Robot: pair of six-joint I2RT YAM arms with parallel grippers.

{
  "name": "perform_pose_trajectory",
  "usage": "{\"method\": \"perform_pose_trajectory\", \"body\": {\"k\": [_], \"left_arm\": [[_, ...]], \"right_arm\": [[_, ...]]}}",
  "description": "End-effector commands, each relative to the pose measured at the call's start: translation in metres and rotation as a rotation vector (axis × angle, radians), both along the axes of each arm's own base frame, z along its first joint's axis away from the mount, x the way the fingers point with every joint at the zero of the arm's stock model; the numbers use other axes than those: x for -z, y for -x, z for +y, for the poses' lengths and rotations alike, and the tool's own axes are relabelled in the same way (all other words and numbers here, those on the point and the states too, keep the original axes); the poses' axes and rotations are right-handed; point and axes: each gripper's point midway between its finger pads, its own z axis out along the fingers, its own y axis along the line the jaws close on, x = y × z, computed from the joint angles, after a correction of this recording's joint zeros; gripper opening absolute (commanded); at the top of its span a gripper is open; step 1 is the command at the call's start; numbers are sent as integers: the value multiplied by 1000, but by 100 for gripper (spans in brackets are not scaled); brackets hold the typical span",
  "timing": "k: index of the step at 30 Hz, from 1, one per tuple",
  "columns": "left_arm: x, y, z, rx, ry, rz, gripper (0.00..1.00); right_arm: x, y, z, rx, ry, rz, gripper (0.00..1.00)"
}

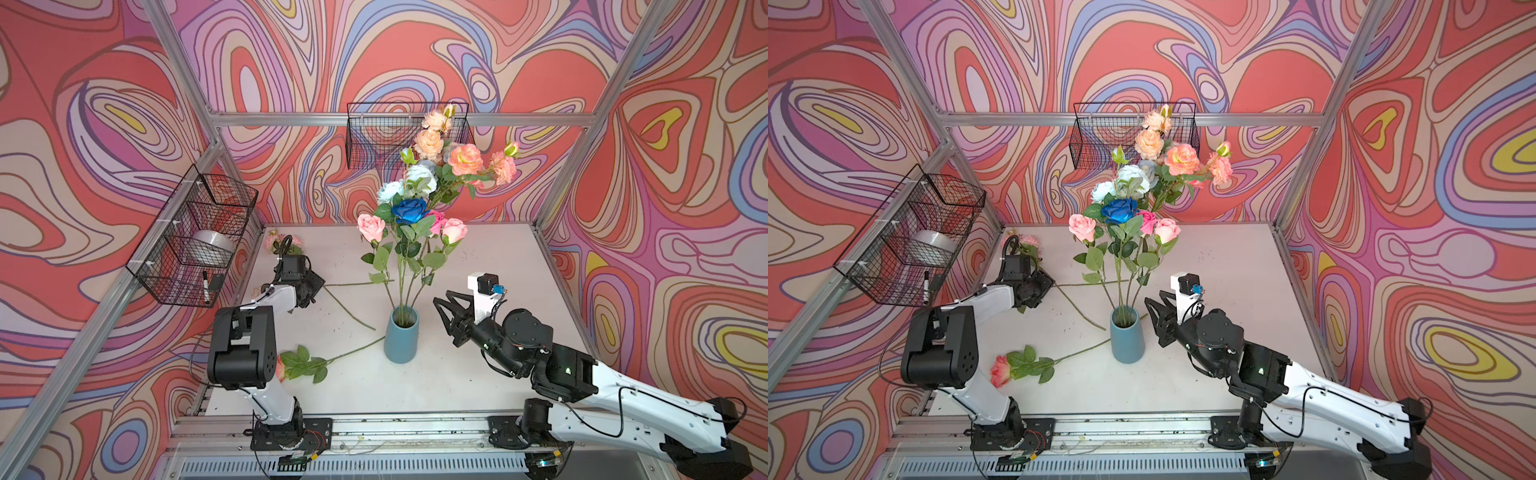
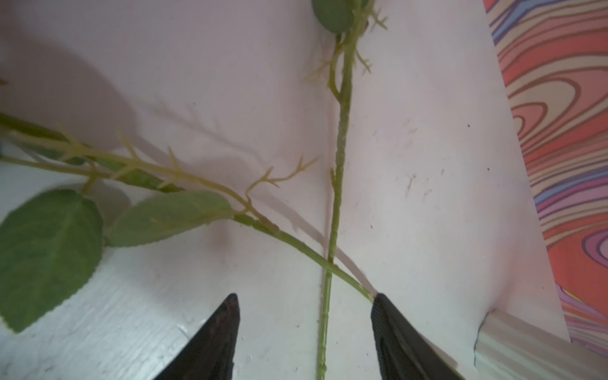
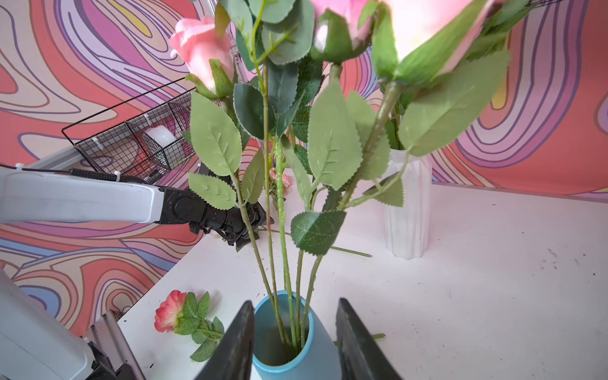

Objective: Arrange flowers in a vase
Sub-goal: Pick up the flower from the middle-left of the table.

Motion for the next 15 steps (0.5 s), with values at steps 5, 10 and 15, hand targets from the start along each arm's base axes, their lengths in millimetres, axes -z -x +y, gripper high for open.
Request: {"method": "perform_pose_trajectory", "body": {"k": [5,10,15], "left_arm": [[19,3,27,-311,51,37,68],[42,3,24,-406,122,152,60],[68,16,19,-438,171,295,49]], "right_arm": [[0,-2,-10,42,16,-6,38],[-1,-3,-11,49,24,-13,37],[-1,-2,-16,58,27,-14,37]]}}
